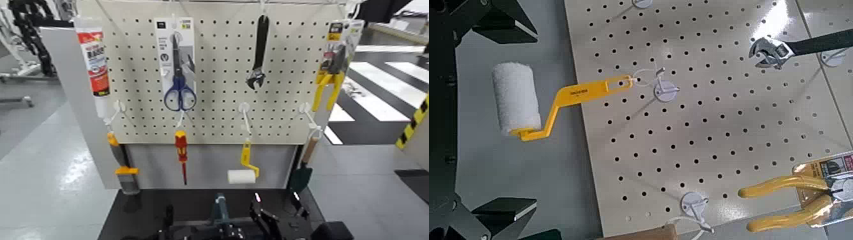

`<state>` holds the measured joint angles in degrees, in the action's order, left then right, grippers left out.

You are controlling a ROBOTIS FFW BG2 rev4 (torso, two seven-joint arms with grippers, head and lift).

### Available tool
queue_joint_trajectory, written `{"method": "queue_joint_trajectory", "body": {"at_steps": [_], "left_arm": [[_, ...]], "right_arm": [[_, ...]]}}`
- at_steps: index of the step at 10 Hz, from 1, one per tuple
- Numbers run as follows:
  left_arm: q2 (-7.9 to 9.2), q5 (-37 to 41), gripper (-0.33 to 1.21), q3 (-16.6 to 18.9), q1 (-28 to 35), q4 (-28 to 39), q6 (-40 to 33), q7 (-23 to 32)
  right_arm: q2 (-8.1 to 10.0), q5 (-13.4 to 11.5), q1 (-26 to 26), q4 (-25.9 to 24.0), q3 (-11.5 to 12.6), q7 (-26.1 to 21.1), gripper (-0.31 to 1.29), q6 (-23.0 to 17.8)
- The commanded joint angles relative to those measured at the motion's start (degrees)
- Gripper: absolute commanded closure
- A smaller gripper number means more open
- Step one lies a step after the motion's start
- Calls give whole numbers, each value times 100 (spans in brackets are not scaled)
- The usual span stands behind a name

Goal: Place the crate on the table.

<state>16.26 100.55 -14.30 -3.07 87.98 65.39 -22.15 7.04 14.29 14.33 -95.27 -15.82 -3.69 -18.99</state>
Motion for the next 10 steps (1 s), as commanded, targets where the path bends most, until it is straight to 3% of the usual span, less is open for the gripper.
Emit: {"method": "queue_joint_trajectory", "body": {"at_steps": [1, 4, 10], "left_arm": [[0, 0, 119, -3, 0, 0, 0, 0], [-9, 0, 119, 33, 0, -9, 0, 0], [211, -35, 119, 252, -264, -193, 229, 299]], "right_arm": [[-1, 3, 0, 0, 0, 0, 14, 0], [-1, 3, 0, 0, 0, 0, 14, 0], [-18, 12, 9, 17, 9, 0, 14, -53]]}}
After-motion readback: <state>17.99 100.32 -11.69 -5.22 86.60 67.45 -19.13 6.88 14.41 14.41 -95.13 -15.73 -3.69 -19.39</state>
